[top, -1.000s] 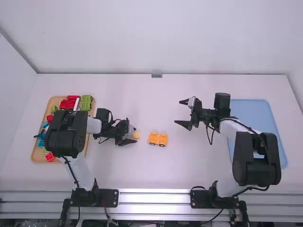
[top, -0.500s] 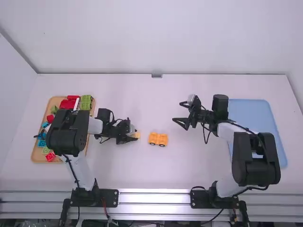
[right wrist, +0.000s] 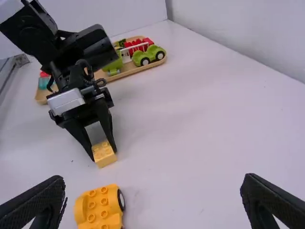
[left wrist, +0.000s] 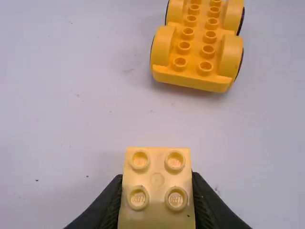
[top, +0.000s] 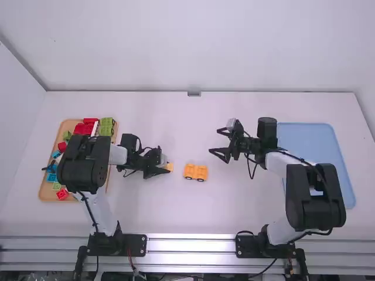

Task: Assemble lego blocks to make yellow taxi

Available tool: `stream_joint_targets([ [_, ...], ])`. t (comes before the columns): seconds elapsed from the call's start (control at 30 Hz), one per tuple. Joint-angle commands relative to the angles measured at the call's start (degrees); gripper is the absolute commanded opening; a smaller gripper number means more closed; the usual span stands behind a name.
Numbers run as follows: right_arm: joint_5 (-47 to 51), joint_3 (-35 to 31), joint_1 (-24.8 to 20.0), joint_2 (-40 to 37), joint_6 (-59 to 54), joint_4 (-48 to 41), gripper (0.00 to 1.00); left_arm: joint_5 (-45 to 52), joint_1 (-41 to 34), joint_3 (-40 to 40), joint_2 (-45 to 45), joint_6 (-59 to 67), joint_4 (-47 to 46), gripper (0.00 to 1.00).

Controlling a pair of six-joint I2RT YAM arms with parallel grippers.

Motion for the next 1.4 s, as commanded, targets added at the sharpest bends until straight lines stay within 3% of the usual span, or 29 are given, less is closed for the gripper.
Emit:
stream_joint_targets([
  [0.0,-0.31,-0.76,-0.22,-0.13,-2.29,-2.21,0.98,-0.79,0.04,1.46,-2.16,1.03,-2.62,0.25],
  [0.17,0.13,-5.14,0.11,-0.13,-11.58,-2.05,0.99,1.2,-0.02,4.42,-4.31,1.31,-8.15,0.17],
  [0.33,3.28,-11.5,1.51,-0.13,-12.07,3.04,0.98,6.64,-0.72,6.99,-4.59,12.44,-16.85,0.18],
  [0.47,6.14,-17.03,5.53,0.33,-14.47,10.75,0.98,9.77,-1.64,9.7,-4.59,17.44,-23.8,0.17],
  [0.6,10.43,-18.53,8.96,3.04,-14.03,17.09,0.98,9.51,-3.32,10.49,-4.59,18.58,-25.49,0.15],
  [0.83,10.97,-18.86,12.92,11.63,-15.89,27.1,0.98,6.45,-7.28,10.43,-4.59,14.29,-22.43,0.14],
  [0.97,8.44,-15.76,12.39,18.56,-12.26,31.67,0.98,4.79,-9.49,10.38,-4.59,10.43,-20.02,0.14],
  [1.13,3.02,-12.33,11.91,23.47,-13.11,31.5,0.98,4.72,-12.11,10.38,-4.57,10.58,-19.21,0.12],
  [1.37,10.69,-10.49,13.99,25.92,-11.82,31.06,0.98,1.29,-14.12,10.38,-4.57,0.9,-12.79,0.1],
])
